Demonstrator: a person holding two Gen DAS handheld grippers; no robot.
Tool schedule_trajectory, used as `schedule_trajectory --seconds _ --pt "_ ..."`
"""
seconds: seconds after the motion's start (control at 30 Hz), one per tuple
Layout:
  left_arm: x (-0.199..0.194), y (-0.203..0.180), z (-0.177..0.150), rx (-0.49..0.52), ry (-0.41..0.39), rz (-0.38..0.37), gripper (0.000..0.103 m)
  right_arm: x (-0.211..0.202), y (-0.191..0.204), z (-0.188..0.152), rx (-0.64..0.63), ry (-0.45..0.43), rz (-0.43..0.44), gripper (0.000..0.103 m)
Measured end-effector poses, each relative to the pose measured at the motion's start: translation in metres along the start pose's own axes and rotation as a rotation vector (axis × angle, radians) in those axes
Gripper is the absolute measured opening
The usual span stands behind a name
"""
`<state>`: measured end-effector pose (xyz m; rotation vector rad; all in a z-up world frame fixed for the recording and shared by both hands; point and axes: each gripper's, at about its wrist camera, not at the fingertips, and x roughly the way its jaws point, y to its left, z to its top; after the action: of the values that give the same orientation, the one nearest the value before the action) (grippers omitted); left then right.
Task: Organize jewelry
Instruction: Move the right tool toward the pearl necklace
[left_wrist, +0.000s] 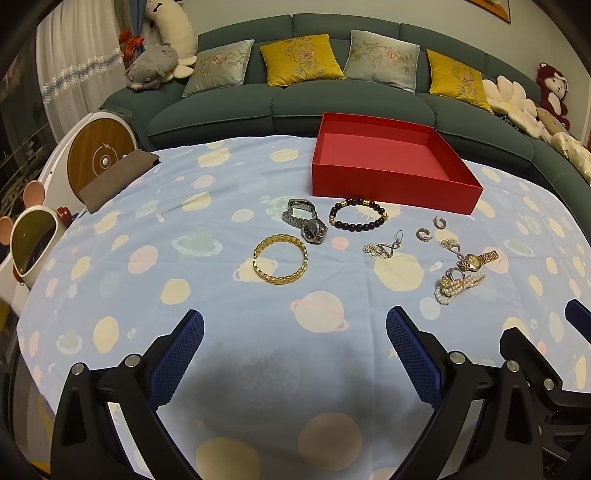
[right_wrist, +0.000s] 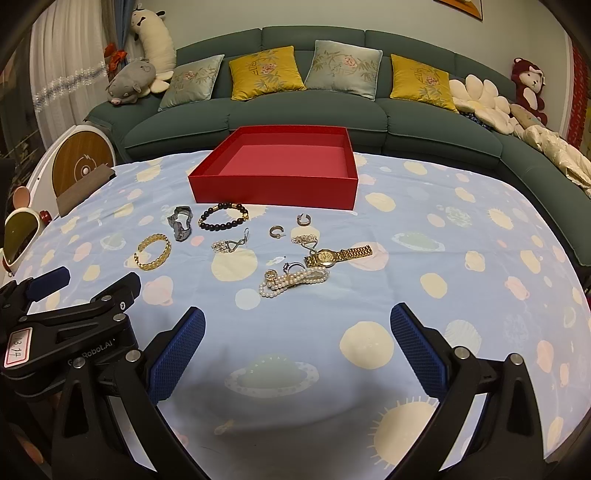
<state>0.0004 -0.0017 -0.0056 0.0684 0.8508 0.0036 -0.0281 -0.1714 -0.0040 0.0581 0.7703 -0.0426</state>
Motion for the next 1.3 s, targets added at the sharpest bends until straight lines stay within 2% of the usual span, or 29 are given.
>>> schedule_trajectory --seconds 0.67,0.87,0.97,1.17,1.3 --pt "0.001 0.001 0.0 0.007 -0.001 -0.013 0.096 0.006 -0.002 -0.002 0.015 0.02 -0.007 0.098" --pt "0.009 0.017 -0.001 -0.021 -0.008 -0.01 0.097 0.027 -0.009 -0.001 0.061 0.052 0.003 0.098" --pt "0.019 0.029 0.0 -0.051 0.013 -0.006 0.097 0.043 -0.007 0.002 0.081 0.076 0.026 0.097" --pt "0.033 0.053 0.003 -0.122 0.038 -0.028 0.097 0.075 -0.003 0.005 0.113 0.127 0.038 0.074" --pt "0.041 0.064 0.006 -0.148 0.048 -0.049 0.097 0.088 -0.009 0.005 0.174 0.154 0.064 0.073"
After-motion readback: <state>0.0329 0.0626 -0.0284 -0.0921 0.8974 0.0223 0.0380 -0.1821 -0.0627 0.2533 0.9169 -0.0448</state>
